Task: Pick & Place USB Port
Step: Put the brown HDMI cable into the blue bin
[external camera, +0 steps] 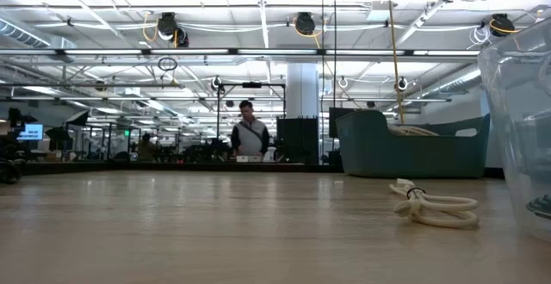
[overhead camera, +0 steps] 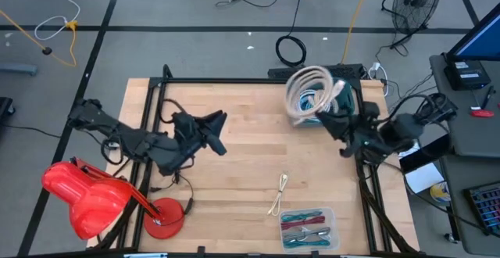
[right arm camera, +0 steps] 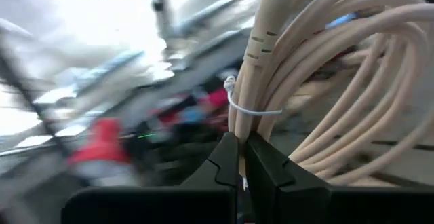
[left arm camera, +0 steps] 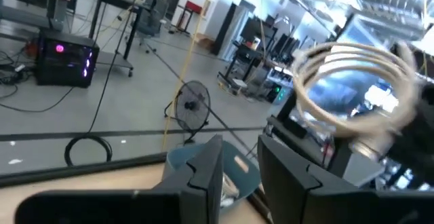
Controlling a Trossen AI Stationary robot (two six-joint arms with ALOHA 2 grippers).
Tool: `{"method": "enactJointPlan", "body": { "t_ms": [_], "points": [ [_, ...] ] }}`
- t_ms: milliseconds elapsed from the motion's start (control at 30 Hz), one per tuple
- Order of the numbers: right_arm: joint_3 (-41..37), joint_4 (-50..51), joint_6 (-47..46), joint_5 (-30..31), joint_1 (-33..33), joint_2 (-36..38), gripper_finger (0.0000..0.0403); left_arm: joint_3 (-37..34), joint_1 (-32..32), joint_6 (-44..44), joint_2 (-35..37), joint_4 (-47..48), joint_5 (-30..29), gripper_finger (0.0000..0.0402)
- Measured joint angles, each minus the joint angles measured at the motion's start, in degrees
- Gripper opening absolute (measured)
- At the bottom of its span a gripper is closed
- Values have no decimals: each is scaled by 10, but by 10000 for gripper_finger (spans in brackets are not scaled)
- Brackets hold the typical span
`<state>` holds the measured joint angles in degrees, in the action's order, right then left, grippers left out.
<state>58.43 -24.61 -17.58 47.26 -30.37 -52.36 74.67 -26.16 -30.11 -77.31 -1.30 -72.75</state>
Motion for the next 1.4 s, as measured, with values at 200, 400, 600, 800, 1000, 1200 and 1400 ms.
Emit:
{"method": "enactJointPlan", "body": {
  "t_ms": [200,400,600,800,1000,1200,1400],
  "points": [
    [3,23,140,259,-60,40,2,0,-16,-104,-3,107,-3,97],
    [54,3,318,423,-69,46,2,0,-21,-206,-4,198,-3,97],
    [115,-69,470,428,-50,41,1,0,-21,-228,-4,218,2,97],
    [134,-71,461,429,-27,43,0,0,-21,-231,-4,217,3,97],
    [132,-68,489,427,34,35,0,0,-21,-237,-4,217,8,97],
    [132,-84,526,428,107,35,0,0,-21,-239,-4,217,23,97],
    [144,-87,527,428,147,33,0,0,-21,-237,-4,227,36,97]
  ]
}}
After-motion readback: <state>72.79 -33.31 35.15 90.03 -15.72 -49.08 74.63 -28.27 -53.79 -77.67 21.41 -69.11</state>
